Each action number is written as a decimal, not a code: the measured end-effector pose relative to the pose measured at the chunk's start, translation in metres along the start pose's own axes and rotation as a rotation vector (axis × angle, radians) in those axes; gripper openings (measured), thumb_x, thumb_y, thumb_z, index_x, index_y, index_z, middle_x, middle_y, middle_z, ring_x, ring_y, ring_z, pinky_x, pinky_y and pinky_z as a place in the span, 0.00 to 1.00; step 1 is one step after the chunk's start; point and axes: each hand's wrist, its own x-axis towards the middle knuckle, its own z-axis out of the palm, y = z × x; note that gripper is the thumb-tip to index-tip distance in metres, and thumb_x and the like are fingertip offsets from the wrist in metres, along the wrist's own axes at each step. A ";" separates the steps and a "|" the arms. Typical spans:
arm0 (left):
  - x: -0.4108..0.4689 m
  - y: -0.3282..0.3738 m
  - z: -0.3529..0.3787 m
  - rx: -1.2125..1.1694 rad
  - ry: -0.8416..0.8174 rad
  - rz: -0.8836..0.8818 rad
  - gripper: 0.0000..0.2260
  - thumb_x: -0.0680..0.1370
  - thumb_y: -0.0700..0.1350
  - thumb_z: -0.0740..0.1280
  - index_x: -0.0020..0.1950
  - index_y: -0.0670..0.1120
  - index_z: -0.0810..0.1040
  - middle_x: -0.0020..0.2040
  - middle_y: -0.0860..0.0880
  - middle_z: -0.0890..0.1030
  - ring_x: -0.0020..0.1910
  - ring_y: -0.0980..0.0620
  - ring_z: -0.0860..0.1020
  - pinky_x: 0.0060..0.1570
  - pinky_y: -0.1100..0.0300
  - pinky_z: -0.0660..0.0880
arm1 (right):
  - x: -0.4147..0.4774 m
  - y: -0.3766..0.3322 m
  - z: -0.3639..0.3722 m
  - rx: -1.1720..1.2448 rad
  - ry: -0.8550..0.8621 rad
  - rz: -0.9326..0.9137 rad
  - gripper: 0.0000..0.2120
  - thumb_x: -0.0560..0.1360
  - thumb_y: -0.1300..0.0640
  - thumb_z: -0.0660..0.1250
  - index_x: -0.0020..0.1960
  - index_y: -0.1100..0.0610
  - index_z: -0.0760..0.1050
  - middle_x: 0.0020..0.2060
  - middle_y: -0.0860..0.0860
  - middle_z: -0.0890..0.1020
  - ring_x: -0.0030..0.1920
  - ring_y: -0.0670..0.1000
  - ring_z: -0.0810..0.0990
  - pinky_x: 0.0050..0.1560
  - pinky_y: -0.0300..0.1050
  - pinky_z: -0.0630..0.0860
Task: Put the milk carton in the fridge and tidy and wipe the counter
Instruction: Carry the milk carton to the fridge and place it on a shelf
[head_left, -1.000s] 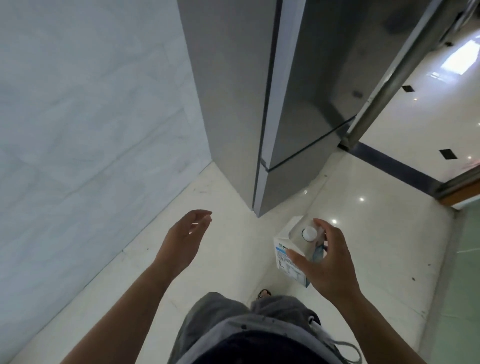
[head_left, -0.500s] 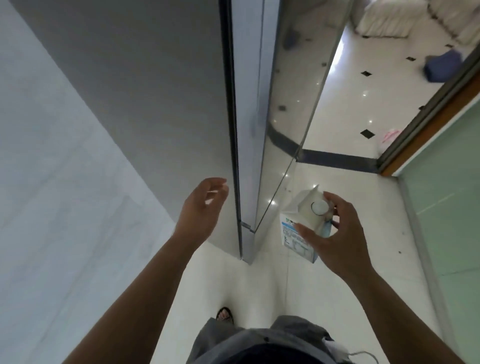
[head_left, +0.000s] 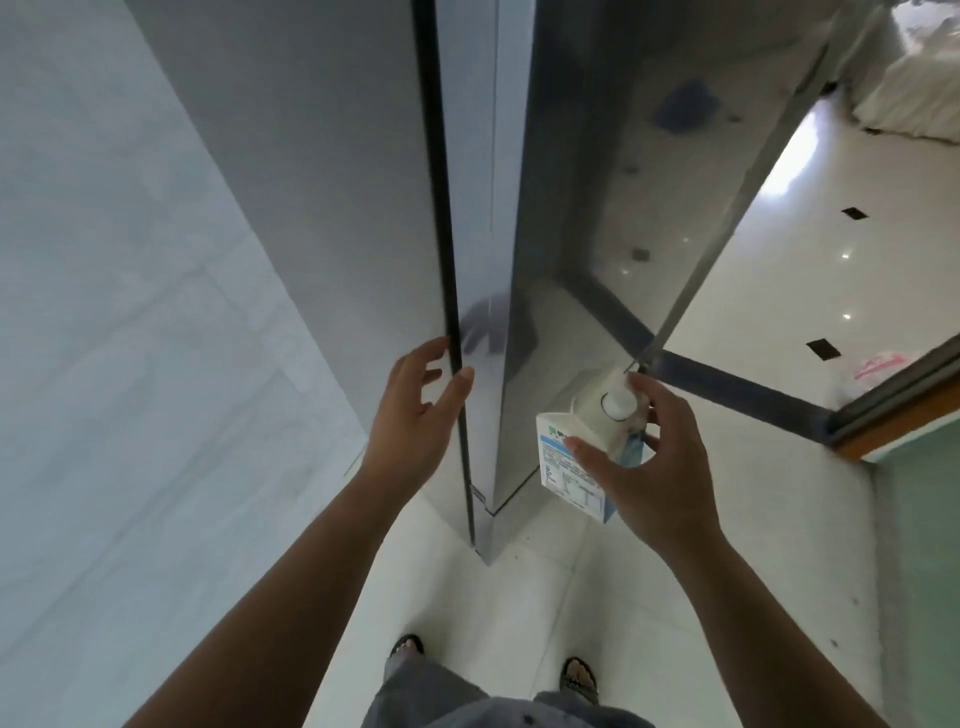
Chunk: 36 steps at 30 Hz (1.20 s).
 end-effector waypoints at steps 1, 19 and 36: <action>-0.001 0.004 0.006 -0.004 0.043 -0.017 0.18 0.78 0.51 0.59 0.69 0.51 0.66 0.69 0.51 0.69 0.59 0.58 0.69 0.51 0.66 0.65 | 0.006 0.004 -0.003 0.005 -0.030 -0.018 0.39 0.59 0.40 0.71 0.67 0.52 0.65 0.63 0.50 0.73 0.57 0.45 0.72 0.44 0.21 0.66; -0.006 0.037 0.055 -0.101 0.318 -0.014 0.27 0.72 0.63 0.55 0.65 0.49 0.64 0.63 0.51 0.71 0.56 0.59 0.73 0.45 0.79 0.70 | 0.068 0.019 -0.031 0.151 -0.219 -0.202 0.37 0.60 0.46 0.77 0.65 0.50 0.67 0.60 0.46 0.72 0.56 0.46 0.74 0.47 0.40 0.78; -0.011 0.038 0.046 -0.138 0.208 -0.023 0.29 0.70 0.63 0.59 0.65 0.48 0.63 0.62 0.51 0.71 0.56 0.53 0.73 0.53 0.60 0.70 | 0.015 0.006 -0.045 0.055 0.040 -0.116 0.36 0.61 0.43 0.74 0.66 0.50 0.67 0.61 0.48 0.75 0.55 0.47 0.76 0.43 0.27 0.72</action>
